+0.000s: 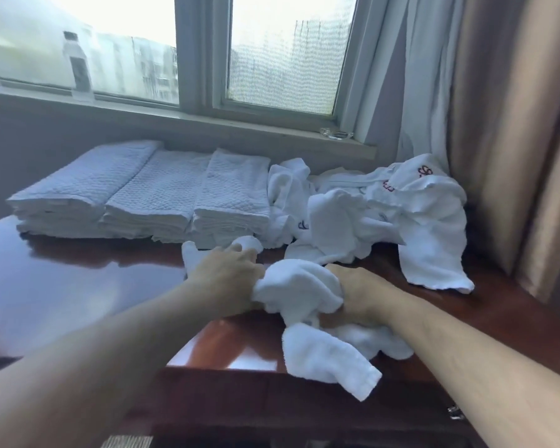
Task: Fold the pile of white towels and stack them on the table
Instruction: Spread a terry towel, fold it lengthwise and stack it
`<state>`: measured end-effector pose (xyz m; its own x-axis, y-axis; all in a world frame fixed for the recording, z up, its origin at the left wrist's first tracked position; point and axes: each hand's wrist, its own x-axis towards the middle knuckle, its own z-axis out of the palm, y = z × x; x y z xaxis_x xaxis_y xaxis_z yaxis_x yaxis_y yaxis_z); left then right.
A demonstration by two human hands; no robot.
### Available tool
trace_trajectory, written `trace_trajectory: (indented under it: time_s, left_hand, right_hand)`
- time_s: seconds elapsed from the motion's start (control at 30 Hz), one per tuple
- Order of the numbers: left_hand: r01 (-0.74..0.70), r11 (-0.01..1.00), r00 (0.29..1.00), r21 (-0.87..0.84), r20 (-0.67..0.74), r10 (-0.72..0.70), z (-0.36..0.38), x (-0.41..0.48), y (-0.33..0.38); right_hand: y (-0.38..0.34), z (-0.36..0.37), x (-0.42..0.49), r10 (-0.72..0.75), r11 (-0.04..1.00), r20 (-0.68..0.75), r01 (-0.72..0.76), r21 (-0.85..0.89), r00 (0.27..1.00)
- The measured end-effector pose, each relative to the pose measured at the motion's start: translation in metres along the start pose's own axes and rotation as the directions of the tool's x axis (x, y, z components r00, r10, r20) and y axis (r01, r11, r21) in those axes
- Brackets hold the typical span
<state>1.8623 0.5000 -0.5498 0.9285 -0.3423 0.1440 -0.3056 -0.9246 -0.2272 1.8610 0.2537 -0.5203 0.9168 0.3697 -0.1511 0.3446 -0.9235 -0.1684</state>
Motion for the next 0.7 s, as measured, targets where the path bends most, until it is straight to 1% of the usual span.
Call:
trace_trajectory:
  time_s: [0.03, 0.07, 0.1, 0.13, 0.17, 0.2, 0.23, 0.27, 0.3, 0.33, 0.37, 0.4, 0.43, 0.47, 0.5, 0.57, 0.6, 0.63, 0.7]
  left_hand:
    - [0.110, 0.994, 0.992, 0.027, -0.070, -0.108, -0.006, 0.001, 0.001]
    - [0.234, 0.972, 0.964, 0.009, -0.130, -0.231, -0.016, 0.003, 0.002]
    - [0.318, 0.948, 0.928, -0.016, -0.199, -0.315, -0.027, 0.005, 0.001]
    - [0.347, 0.938, 0.895, -0.013, -0.293, -0.335, -0.038, 0.008, 0.000]
    - [0.342, 0.939, 0.862, 0.016, -0.404, -0.307, -0.048, 0.011, -0.002]
    - [0.323, 0.945, 0.827, 0.049, -0.501, -0.257, -0.057, 0.013, -0.005]
    - [0.302, 0.950, 0.795, 0.080, -0.571, -0.204, -0.063, 0.014, -0.009]
    - [0.272, 0.954, 0.797, 0.128, -0.585, -0.148, -0.066, 0.013, -0.013]
    - [0.223, 0.956, 0.831, 0.190, -0.550, -0.084, -0.066, 0.009, -0.016]
    - [0.156, 0.956, 0.879, 0.250, -0.476, -0.019, -0.061, 0.004, -0.020]
    - [0.094, 0.951, 0.927, 0.295, -0.375, 0.025, -0.054, -0.003, -0.023]
    - [0.059, 0.944, 0.962, 0.324, -0.271, 0.032, -0.047, -0.010, -0.025]
    - [0.068, 0.938, 0.982, 0.341, -0.187, -0.003, -0.040, -0.018, -0.025]
    - [0.113, 0.929, 0.989, 0.353, -0.130, -0.071, -0.033, -0.024, -0.025]
    - [0.177, 0.911, 0.984, 0.372, -0.081, -0.158, -0.026, -0.030, -0.025]
    - [0.278, 0.852, 0.947, 0.444, 0.022, -0.320, -0.018, -0.041, -0.023]
    - [0.317, 0.823, 0.923, 0.472, 0.046, -0.382, -0.014, -0.045, -0.023]
    - [0.358, 0.806, 0.905, 0.472, 0.040, -0.425, -0.010, -0.049, -0.024]
    - [0.405, 0.824, 0.902, 0.396, -0.026, -0.431, -0.007, -0.056, -0.031]
  right_hand:
    - [0.000, -0.005, 0.004, 0.020, 0.991, -0.108, -0.034, -0.126, 0.994]
    - [0.002, -0.013, 0.008, 0.022, 0.960, -0.275, -0.097, -0.264, 0.961]
    - [0.004, -0.023, 0.011, 0.012, 0.918, -0.452, -0.190, -0.349, 0.892]
    - [0.007, -0.036, 0.013, 0.006, 0.882, -0.593, -0.283, -0.376, 0.805]
    - [0.008, -0.049, 0.013, 0.002, 0.852, -0.688, -0.361, -0.378, 0.725]
    - [0.010, -0.059, 0.012, -0.026, 0.823, -0.744, -0.409, -0.395, 0.667]
    - [0.009, -0.065, 0.009, -0.084, 0.801, -0.772, -0.418, -0.429, 0.630]
    - [0.010, -0.068, 0.007, -0.175, 0.789, -0.777, -0.386, -0.478, 0.605]
    - [0.009, -0.067, 0.003, -0.259, 0.788, -0.748, -0.314, -0.530, 0.611]
    - [0.008, -0.062, -0.002, -0.300, 0.801, -0.676, -0.208, -0.562, 0.673]
    - [0.005, -0.054, -0.007, -0.295, 0.824, -0.547, -0.081, -0.561, 0.784]
    - [0.002, -0.044, -0.012, -0.252, 0.859, -0.367, 0.032, -0.511, 0.895]
    - [0.000, -0.035, -0.015, -0.178, 0.905, -0.186, 0.087, -0.416, 0.966]
    - [0.000, -0.024, -0.017, -0.123, 0.946, -0.046, 0.103, -0.308, 0.991]
    - [-0.004, -0.015, -0.017, -0.107, 0.968, 0.036, 0.112, -0.226, 0.994]
    - [-0.011, -0.002, -0.015, -0.122, 0.986, 0.114, 0.134, -0.102, 0.986]
    - [-0.015, 0.002, -0.011, -0.127, 0.991, 0.171, 0.133, -0.024, 0.977]
    - [-0.022, 0.004, -0.008, -0.130, 0.991, 0.204, 0.119, 0.065, 0.970]
    - [-0.036, 0.009, 0.003, -0.087, 0.975, 0.234, 0.035, 0.219, 0.968]
